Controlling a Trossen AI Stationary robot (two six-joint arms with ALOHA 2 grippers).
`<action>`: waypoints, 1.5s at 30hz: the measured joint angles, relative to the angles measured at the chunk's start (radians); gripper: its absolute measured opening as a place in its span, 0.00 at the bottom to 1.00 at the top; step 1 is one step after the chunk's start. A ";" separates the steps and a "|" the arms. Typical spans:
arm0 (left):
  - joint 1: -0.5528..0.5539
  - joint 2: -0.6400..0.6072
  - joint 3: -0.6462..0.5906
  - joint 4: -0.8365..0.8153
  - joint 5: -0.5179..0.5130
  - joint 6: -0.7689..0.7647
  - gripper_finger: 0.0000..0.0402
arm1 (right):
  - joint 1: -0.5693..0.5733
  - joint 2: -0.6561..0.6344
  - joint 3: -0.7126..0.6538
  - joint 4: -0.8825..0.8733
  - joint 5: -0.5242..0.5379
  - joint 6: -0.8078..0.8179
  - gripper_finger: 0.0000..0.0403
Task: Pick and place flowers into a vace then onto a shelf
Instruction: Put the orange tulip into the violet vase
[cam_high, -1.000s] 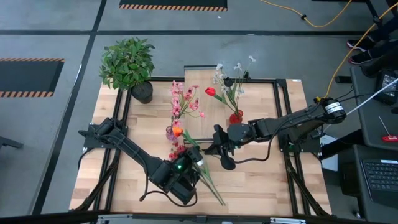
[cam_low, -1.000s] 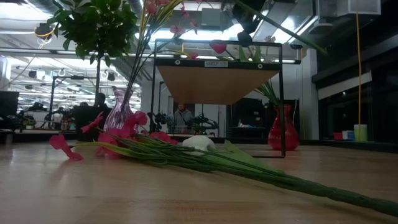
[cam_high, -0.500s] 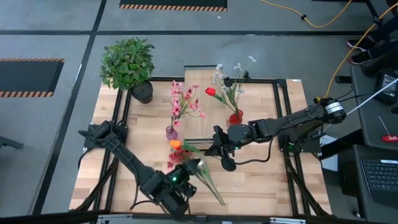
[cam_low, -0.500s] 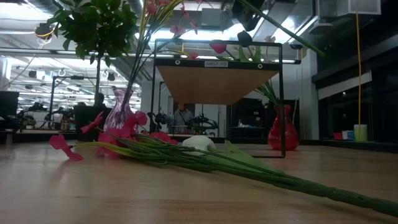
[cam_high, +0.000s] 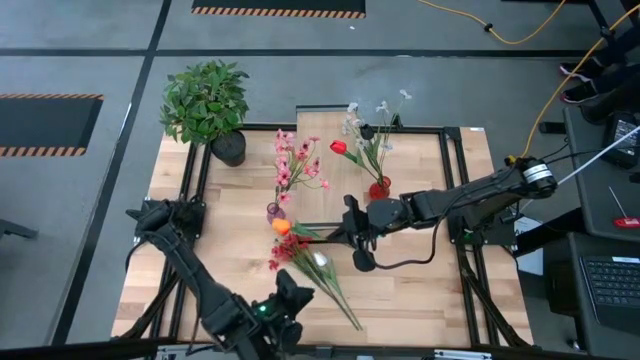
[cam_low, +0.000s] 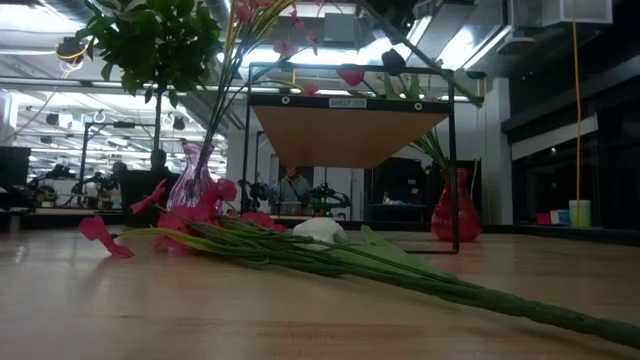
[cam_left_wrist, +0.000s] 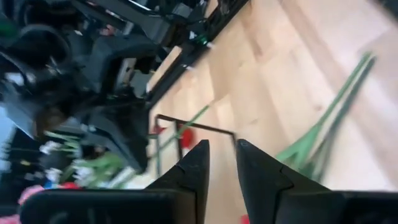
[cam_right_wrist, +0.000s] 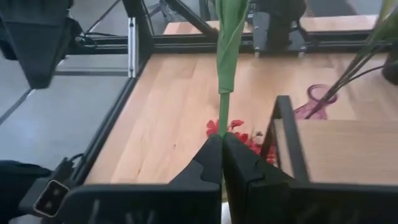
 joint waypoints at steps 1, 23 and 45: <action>-0.007 0.000 0.000 0.000 0.001 -0.034 0.16 | 0.000 -0.004 0.000 0.004 0.008 -0.004 0.00; 0.001 0.001 -0.230 0.170 -0.088 -0.499 0.00 | 0.222 -0.086 -0.018 0.137 0.214 -0.203 0.00; 0.157 -0.003 -0.640 1.583 0.334 0.296 0.00 | 0.346 -0.082 -0.298 0.578 0.209 -0.262 0.00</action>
